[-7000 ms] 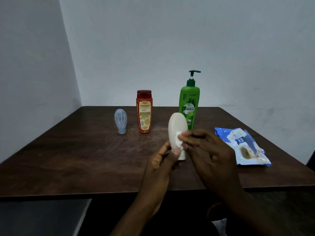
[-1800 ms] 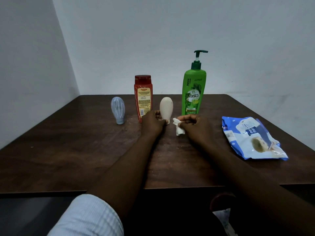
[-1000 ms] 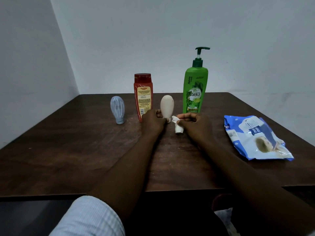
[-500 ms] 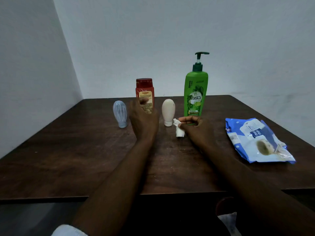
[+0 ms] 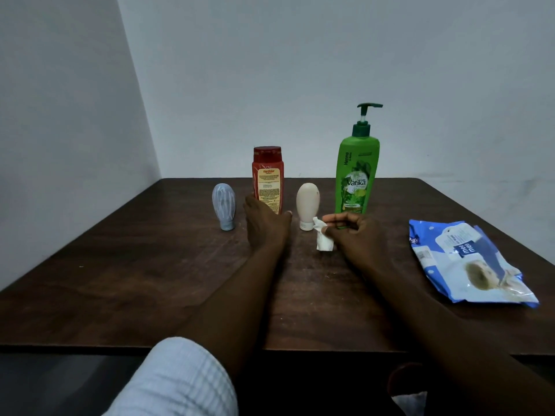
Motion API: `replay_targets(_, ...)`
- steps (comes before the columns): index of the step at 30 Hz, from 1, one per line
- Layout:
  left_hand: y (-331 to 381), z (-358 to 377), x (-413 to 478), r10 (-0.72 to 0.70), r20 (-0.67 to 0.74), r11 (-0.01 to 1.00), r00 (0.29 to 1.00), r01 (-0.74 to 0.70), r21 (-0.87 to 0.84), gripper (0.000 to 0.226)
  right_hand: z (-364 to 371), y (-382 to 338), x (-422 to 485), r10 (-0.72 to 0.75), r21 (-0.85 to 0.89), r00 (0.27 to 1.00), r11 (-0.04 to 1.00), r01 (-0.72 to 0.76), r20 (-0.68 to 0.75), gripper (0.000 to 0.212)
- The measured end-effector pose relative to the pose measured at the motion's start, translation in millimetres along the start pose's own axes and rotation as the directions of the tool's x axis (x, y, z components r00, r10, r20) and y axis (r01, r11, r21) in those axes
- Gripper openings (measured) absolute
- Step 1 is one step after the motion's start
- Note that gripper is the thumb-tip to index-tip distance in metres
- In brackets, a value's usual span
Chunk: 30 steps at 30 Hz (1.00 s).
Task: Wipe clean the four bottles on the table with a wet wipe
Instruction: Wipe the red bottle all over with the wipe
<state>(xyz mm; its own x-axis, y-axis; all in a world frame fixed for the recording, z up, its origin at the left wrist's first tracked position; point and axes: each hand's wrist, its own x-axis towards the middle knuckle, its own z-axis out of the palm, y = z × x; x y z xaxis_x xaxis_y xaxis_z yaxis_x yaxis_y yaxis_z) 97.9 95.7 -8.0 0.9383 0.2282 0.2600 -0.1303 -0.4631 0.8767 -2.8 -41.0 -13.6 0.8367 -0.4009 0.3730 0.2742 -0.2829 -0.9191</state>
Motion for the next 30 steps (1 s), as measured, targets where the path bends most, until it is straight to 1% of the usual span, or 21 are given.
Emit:
replay_targets(3, -4, 2, 2, -0.020, -0.017, 1.000, 1.000, 0.020, -0.014, 0.076, 0, 1, 0, -0.006, -0.005, 1.000, 1.000, 0.006, 0.008, 0.024)
replay_targets(6, -9, -2, 6, 0.007, -0.024, 0.999, 1.000, -0.008, -0.031, 0.066, 0, 1, 1, -0.003, 0.003, 1.000, 1.000, 0.003, 0.011, 0.022)
replay_targets(11, -17, -20, 0, 0.082, 0.054, 0.994, 0.995, -0.078, -0.072, 0.066, -1, 1, 0, -0.004, 0.016, 1.000, 1.000, 0.004, 0.012, 0.022)
replay_targets(14, -13, -37, -17, 0.121, 0.118, 0.984, 0.986, -0.103, -0.148, 0.067, -1, 0, -1, 0.003, 0.020, 1.000, 1.000, -0.003, 0.003, 0.021)
replay_targets(16, -9, -50, -32, 0.119, 0.151, 0.975, 0.981, -0.087, -0.206, 0.066, -1, -1, -2, 0.008, 0.019, 1.000, 1.000, -0.008, -0.021, 0.017)
replay_targets(18, -5, -62, -46, 0.089, 0.210, 0.967, 0.974, -0.033, -0.254, 0.060, -1, -3, -4, 0.033, 0.079, 0.999, 0.996, -0.030, -0.030, 0.014)
replay_targets(20, -2, -75, -64, 0.058, 0.314, 0.937, 0.947, 0.056, -0.344, 0.051, -1, -7, -7, 0.055, 0.142, 0.998, 0.989, -0.051, -0.024, 0.015)
replay_targets(22, 2, -88, -84, 0.056, 0.393, 0.885, 0.918, 0.137, -0.446, 0.047, -1, -11, -10, 0.063, 0.162, 0.998, 0.985, -0.060, -0.012, 0.017)
replay_targets(24, 4, -97, -99, 0.046, 0.445, 0.825, 0.894, 0.217, -0.522, 0.049, -2, -14, -13, 0.074, 0.190, 0.997, 0.979, -0.070, -0.014, 0.016)
replay_targets(27, 3, -107, -114, 0.003, 0.547, 0.691, 0.837, 0.394, -0.606, 0.048, -4, -21, -17, 0.119, 0.287, 0.993, 0.951, -0.111, -0.011, 0.018)
replay_targets(29, 1, -112, -118, -0.001, 0.608, 0.570, 0.794, 0.500, -0.652, 0.047, -5, -31, -23, 0.104, 0.333, 0.994, 0.937, -0.106, 0.025, 0.020)
replay_targets(30, -1, -112, -118, 0.003, 0.626, 0.518, 0.780, 0.534, -0.668, 0.048, -5, -36, -26, 0.077, 0.333, 0.996, 0.939, -0.086, 0.041, 0.017)
